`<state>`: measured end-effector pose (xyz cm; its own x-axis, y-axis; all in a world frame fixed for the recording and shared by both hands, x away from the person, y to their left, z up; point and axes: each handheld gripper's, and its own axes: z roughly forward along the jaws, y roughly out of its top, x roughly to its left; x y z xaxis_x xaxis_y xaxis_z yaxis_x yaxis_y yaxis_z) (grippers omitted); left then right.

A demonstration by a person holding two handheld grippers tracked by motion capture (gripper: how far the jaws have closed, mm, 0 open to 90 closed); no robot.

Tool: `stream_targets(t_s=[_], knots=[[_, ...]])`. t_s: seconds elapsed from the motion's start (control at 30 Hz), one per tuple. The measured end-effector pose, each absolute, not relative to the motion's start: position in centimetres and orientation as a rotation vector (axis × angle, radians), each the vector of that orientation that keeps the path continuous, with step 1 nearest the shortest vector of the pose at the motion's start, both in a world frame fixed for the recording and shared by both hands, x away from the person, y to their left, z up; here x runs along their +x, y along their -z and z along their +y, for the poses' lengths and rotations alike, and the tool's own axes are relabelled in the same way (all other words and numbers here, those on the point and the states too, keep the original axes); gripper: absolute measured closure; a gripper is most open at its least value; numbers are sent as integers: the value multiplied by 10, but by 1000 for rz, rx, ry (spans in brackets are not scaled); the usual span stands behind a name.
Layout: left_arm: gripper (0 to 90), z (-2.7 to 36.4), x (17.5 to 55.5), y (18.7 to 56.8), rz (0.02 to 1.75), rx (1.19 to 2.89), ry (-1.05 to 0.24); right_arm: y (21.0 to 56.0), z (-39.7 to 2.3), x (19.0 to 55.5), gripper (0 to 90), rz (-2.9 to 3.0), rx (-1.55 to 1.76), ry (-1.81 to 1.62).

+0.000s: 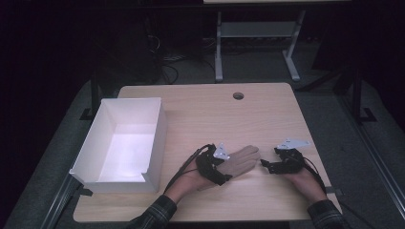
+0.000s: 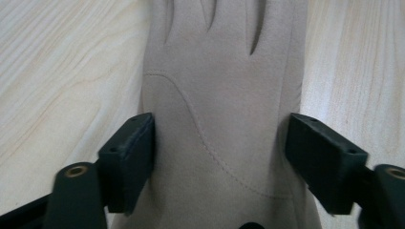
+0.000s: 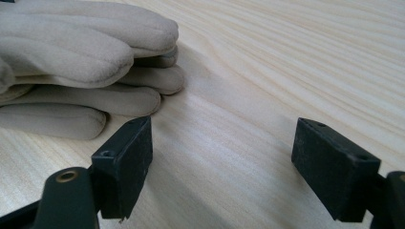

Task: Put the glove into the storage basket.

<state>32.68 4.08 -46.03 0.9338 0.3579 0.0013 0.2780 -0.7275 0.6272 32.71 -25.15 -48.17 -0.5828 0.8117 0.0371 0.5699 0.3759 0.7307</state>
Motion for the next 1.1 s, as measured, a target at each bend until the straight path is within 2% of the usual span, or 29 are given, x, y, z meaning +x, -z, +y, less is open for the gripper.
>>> stream_targets(t_s=[0.13, 0.17, 0.2, 0.23, 0.37, 0.7, 1.1], knots=[[418, 42, 326, 459, 453, 2437, -139, 482, -251, 327, 215, 2313, 1209, -1032], [418, 42, 325, 458, 452, 2438, -129, 482, -251, 327, 215, 2313, 1210, -1031], [518, 43, 325, 457, 443, 2440, -110, 482, -251, 327, 215, 2314, 1203, -1031], [567, 43, 325, 457, 445, 2438, -103, 482, -251, 327, 215, 2314, 1204, -1031], [666, 44, 326, 457, 473, 2421, -84, 482, -251, 327, 215, 2313, 1205, -1031], [687, 52, 331, 449, 538, 2374, 14, 482, -251, 327, 215, 2313, 1209, -1032], [686, 68, 332, 399, 591, 2307, 46, 482, -251, 327, 215, 2315, 1207, -1033]])
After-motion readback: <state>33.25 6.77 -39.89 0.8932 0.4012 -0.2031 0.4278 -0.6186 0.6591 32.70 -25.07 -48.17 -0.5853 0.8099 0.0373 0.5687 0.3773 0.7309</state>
